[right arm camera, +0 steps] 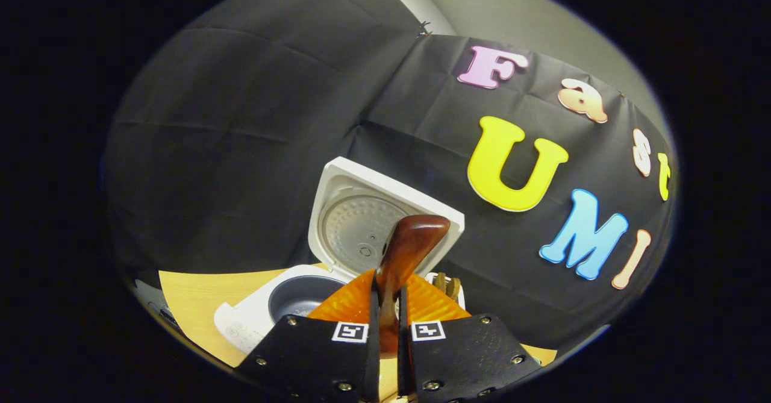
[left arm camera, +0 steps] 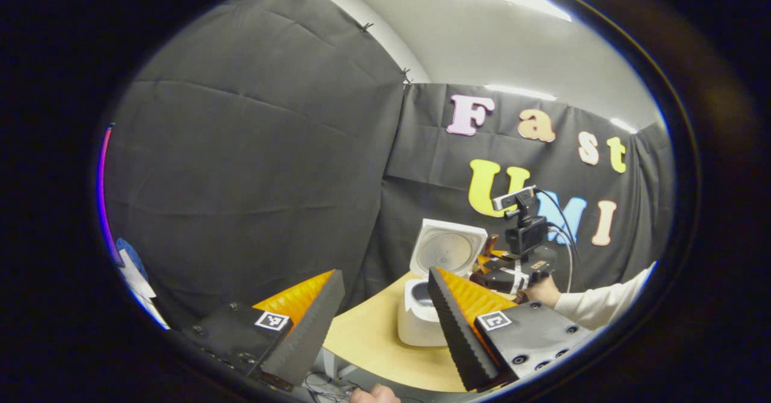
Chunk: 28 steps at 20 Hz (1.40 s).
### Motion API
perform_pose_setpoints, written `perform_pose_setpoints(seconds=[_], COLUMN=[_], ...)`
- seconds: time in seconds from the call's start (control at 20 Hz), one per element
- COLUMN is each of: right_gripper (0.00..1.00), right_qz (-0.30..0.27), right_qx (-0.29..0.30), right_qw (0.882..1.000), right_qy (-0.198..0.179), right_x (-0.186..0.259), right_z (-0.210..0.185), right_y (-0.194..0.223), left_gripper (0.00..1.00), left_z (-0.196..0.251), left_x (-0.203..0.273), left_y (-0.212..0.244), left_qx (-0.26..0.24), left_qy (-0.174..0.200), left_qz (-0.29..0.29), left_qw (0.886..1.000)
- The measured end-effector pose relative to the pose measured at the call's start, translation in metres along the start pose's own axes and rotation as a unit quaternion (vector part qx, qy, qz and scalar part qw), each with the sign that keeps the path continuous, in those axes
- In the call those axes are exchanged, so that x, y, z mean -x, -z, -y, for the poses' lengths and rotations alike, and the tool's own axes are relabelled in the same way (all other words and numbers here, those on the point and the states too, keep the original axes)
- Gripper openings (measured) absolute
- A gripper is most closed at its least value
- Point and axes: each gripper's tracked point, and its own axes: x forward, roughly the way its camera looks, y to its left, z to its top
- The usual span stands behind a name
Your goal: Close the left gripper, press the button to open the rice cooker; take a wooden spoon from the chopstick holder with the right hand, scoop a spoonful of rice and pour it into the rice cooker, then put the wooden spoon back into the chopstick holder.
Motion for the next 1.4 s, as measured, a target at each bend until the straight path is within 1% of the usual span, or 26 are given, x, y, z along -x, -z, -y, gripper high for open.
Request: perform_pose_setpoints(seconds=[0.25,0.45,0.65,0.7,0.75,0.85,0.95,1.2,1.3,1.35,1.4], right_gripper=[0.12,0.12,0.12,0.16,0.12,0.12,0.12,0.12,0.12,0.12,0.12], right_qz=[0.012,0.015,0.019,0.018,0.016,0.012,0.009,0.001,-0.001,-0.004,-0.007], right_qx=[-0.041,-0.090,-0.129,-0.139,-0.151,-0.185,-0.227,-0.288,-0.312,-0.324,-0.336], right_qw=[0.998,0.993,0.986,0.984,0.981,0.974,0.965,0.946,0.937,0.932,0.927], right_qy=[0.039,0.071,0.106,0.113,0.119,0.129,0.134,0.149,0.155,0.160,0.166], right_x=[0.072,0.128,0.174,0.181,0.188,0.204,0.217,0.242,0.245,0.245,0.245], right_z=[0.062,0.106,0.146,0.155,0.165,0.186,0.206,0.270,0.298,0.313,0.325], right_y=[-0.015,-0.016,-0.015,-0.009,-0.003,0.014,0.033,0.097,0.126,0.142,0.160], left_gripper=[0.94,0.94,0.94,0.94,0.94,0.94,0.94,0.94,0.94,0.94,0.94], left_z=[0.025,0.043,0.057,0.062,0.068,0.083,0.095,0.144,0.172,0.186,0.197], left_x=[-0.001,-0.002,-0.008,-0.008,-0.006,-0.005,-0.006,-0.002,0.006,0.010,0.013], left_y=[0.005,0.004,-0.001,-0.003,-0.006,-0.002,0.002,0.020,0.026,0.026,0.035], left_qx=[0.014,0.025,0.032,0.032,0.033,0.034,0.031,0.018,0.024,0.020,0.010], left_qy=[0.049,0.085,0.099,0.103,0.109,0.120,0.124,0.124,0.124,0.124,0.121], left_qz=[-0.002,-0.002,-0.003,-0.001,0.000,-0.005,-0.008,-0.022,-0.034,-0.035,-0.034], left_qw=[0.999,0.996,0.995,0.994,0.993,0.992,0.992,0.992,0.991,0.991,0.992])
